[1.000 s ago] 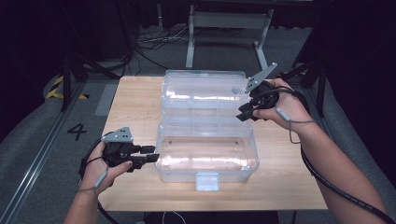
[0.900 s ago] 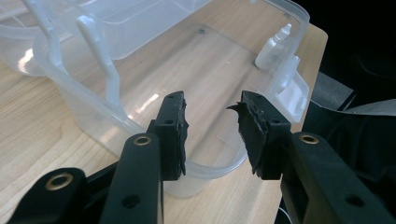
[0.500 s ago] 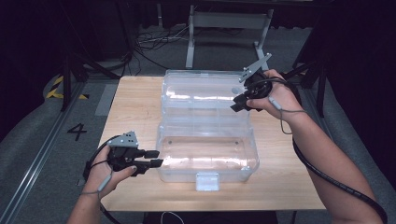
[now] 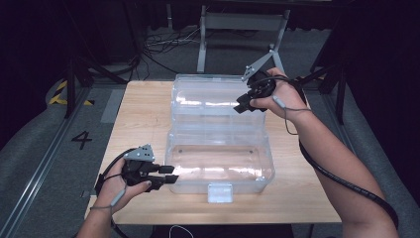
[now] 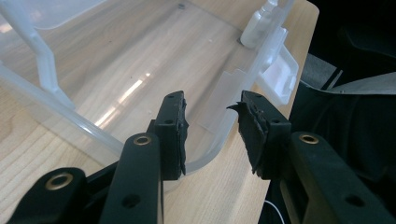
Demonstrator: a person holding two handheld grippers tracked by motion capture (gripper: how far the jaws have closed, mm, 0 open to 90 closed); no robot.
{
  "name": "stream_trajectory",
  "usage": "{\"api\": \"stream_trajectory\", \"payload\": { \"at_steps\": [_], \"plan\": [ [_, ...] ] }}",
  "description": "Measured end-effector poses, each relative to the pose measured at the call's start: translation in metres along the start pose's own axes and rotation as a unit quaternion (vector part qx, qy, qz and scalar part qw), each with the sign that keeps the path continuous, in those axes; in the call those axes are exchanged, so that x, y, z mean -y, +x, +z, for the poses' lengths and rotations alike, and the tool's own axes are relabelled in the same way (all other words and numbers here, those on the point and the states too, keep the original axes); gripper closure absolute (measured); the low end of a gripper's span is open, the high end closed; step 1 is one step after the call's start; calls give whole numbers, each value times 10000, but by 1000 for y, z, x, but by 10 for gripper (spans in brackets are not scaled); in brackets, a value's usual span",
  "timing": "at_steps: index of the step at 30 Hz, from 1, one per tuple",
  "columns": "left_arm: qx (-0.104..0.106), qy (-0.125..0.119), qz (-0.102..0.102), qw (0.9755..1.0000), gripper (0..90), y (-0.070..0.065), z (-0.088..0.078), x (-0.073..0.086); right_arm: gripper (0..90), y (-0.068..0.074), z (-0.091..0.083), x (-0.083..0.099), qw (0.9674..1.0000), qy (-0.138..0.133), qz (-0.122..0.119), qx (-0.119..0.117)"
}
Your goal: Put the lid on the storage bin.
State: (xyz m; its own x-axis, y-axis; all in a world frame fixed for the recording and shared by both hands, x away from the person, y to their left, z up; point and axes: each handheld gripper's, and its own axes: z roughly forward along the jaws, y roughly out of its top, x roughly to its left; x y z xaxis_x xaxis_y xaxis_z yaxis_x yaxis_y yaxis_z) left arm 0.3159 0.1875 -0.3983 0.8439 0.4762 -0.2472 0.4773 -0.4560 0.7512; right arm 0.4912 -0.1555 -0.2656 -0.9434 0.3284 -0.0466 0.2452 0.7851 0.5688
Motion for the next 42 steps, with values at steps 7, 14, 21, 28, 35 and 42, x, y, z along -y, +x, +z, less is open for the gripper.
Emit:
{"api": "stream_trajectory", "payload": {
  "at_steps": [7, 14, 21, 28, 35, 42],
  "plan": [
    [24, 127, 3, 9999, 619, 1, 7, 0, 634, -3, 14, -7, 9996, 178, -155, -122],
    [48, 190, -13, 9998, 620, 2, 10, 1, 672, -5, 26, -11, 9988, 366, -235, -224],
    [144, 326, 2, 9994, 617, 2, 13, 2, 709, -5, 36, -10, 9976, 531, -202, -385],
    [224, 334, 34, 9992, 674, 1, 16, 3, 804, -4, 37, -9, 9976, 576, -166, -337],
    [234, 326, 160, 9991, 717, 1, 18, 3, 826, -4, 38, -10, 9977, 534, -233, -337],
    [233, 358, 278, 9987, 729, -1, 20, 2, 814, -3, 40, -13, 9971, 610, -307, -326]
  ]
}}
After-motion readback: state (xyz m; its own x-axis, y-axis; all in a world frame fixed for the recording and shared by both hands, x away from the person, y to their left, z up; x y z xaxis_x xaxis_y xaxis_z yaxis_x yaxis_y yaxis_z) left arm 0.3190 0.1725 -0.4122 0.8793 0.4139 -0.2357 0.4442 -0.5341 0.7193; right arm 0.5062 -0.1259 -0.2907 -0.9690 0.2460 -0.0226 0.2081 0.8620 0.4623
